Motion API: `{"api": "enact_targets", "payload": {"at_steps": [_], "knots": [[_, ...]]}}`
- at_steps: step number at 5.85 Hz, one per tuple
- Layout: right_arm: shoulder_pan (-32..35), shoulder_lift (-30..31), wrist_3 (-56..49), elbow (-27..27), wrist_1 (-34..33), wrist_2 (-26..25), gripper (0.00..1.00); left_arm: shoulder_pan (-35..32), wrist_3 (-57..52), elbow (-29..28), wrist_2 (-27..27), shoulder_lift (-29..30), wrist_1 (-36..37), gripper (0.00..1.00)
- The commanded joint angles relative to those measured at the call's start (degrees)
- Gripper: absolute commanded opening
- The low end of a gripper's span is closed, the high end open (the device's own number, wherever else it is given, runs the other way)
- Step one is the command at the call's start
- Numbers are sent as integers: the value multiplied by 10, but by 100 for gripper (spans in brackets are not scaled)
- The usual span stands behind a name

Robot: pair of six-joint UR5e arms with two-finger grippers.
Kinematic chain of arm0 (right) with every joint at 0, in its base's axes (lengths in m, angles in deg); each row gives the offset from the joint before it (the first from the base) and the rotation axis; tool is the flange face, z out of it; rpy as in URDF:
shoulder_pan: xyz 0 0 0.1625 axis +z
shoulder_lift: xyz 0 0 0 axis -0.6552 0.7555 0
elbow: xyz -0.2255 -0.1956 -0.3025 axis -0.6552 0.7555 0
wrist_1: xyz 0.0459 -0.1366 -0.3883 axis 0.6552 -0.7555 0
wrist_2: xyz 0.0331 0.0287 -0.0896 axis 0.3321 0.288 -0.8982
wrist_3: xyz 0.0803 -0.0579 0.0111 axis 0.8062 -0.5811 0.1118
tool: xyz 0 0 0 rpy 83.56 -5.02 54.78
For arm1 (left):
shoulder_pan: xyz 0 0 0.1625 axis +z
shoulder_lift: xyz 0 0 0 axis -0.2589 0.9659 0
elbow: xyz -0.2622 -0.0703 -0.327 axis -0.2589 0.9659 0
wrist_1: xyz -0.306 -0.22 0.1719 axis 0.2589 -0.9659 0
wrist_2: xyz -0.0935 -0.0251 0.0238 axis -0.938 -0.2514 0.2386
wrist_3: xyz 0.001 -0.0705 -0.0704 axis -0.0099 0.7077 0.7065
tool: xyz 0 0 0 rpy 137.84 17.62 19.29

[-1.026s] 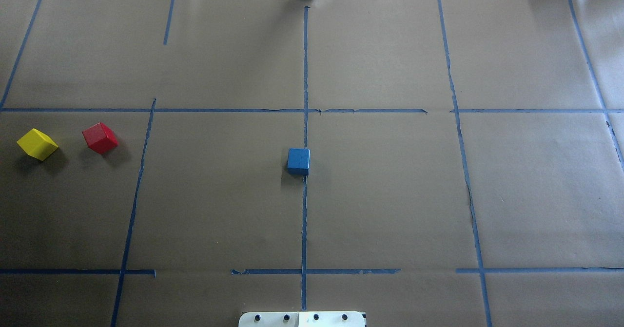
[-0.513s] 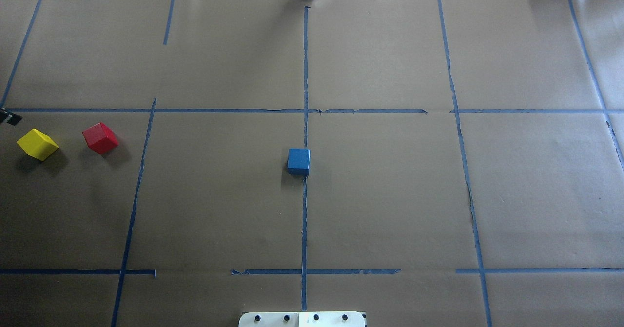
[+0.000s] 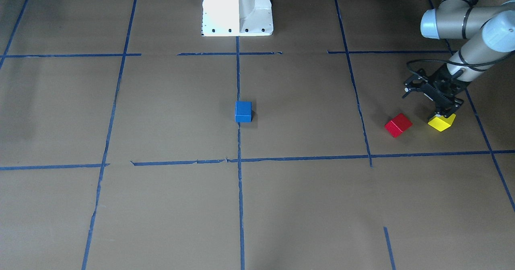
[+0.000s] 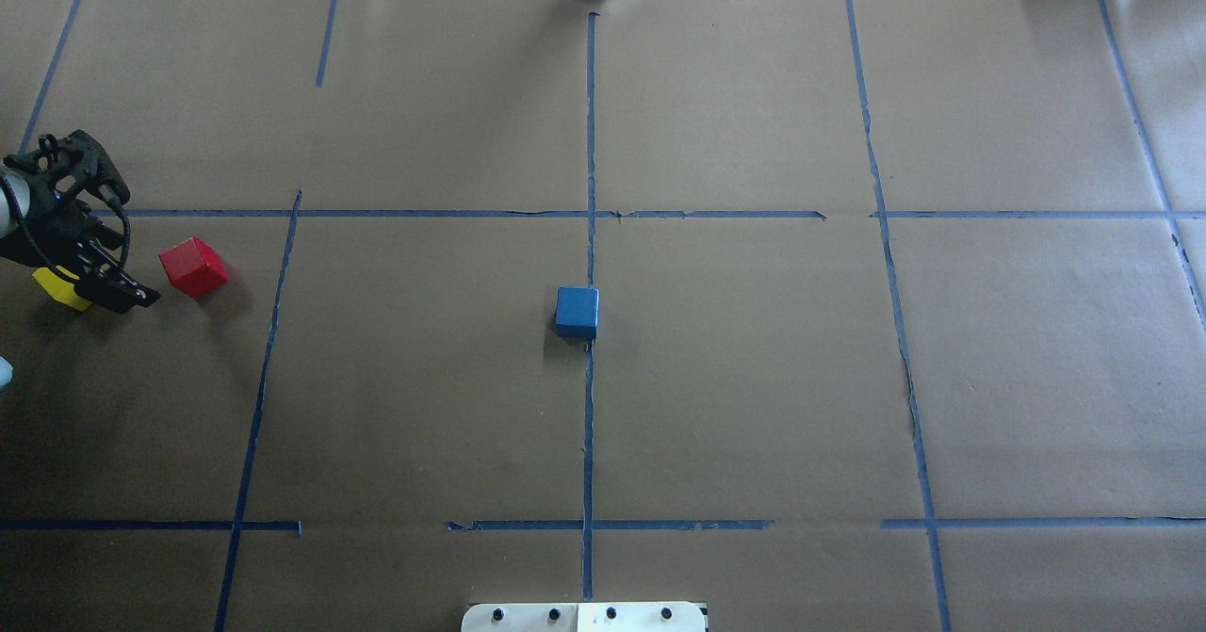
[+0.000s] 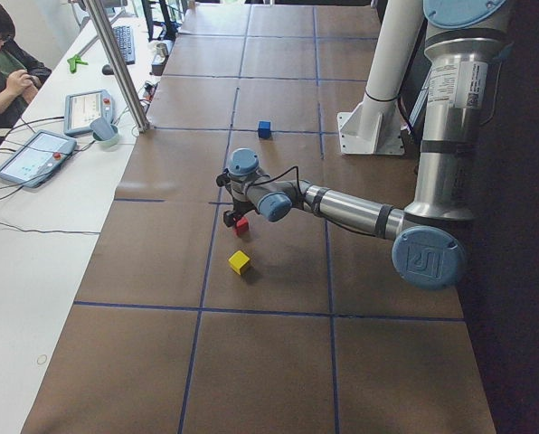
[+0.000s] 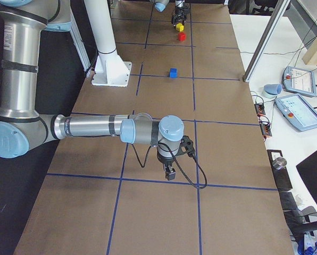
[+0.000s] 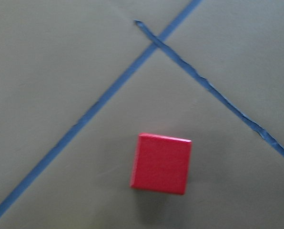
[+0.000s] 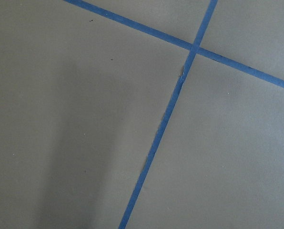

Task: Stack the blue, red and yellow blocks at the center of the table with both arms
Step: 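Reach the left gripper down over the red block and grasp it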

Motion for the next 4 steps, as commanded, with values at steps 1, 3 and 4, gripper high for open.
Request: {"api": "enact_targets", "payload": {"at_steps": [1, 3, 4], "knots": [[0, 0, -1, 2, 0, -1, 100, 19, -2, -24, 6, 13, -5, 100], [0, 1, -1, 2, 0, 0, 100, 19, -5, -48, 6, 44, -6, 100], [0, 0, -1, 2, 0, 0, 100, 19, -5, -52, 6, 44, -6, 100]]}}
